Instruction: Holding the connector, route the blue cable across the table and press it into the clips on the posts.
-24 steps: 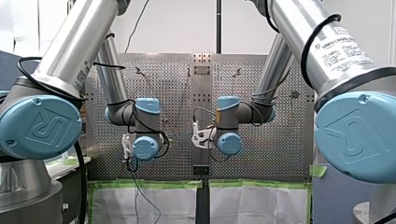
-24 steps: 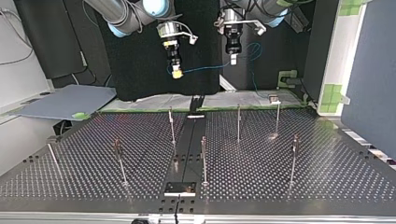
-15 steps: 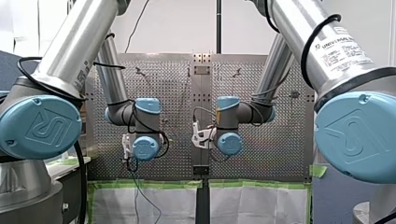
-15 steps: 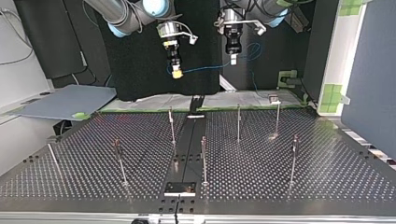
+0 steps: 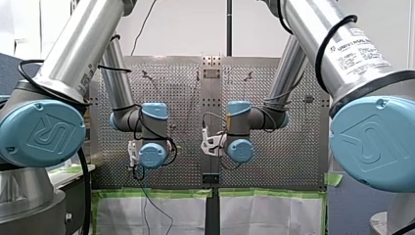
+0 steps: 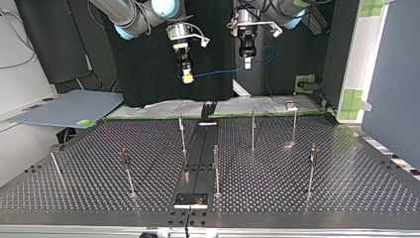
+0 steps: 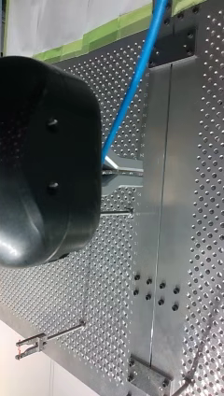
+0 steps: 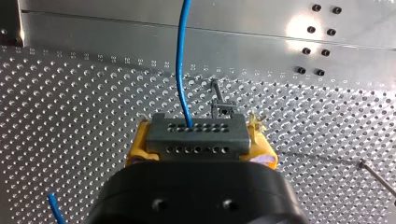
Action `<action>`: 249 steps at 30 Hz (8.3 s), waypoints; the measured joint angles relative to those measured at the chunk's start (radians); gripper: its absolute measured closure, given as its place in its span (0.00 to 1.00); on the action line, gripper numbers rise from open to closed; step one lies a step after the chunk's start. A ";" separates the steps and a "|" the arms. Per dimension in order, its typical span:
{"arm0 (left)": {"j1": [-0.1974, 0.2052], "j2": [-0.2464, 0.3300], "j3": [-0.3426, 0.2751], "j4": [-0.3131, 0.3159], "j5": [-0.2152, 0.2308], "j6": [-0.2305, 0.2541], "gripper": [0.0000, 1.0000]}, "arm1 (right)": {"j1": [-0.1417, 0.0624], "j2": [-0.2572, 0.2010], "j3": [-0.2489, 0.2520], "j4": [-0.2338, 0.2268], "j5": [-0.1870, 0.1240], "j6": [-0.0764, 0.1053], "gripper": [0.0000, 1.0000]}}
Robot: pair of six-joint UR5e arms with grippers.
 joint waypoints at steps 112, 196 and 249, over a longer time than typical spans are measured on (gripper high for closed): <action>-0.006 0.058 -0.034 -0.089 -0.054 0.009 1.00 | 0.023 0.021 -0.009 0.184 0.057 -0.011 1.00; 0.346 0.517 0.334 -0.620 -0.056 -0.072 1.00 | 0.089 -0.047 -0.740 0.769 -0.226 0.233 1.00; 0.624 0.330 0.518 -0.546 0.270 -0.190 1.00 | 0.082 0.108 -1.034 0.826 -0.255 0.228 1.00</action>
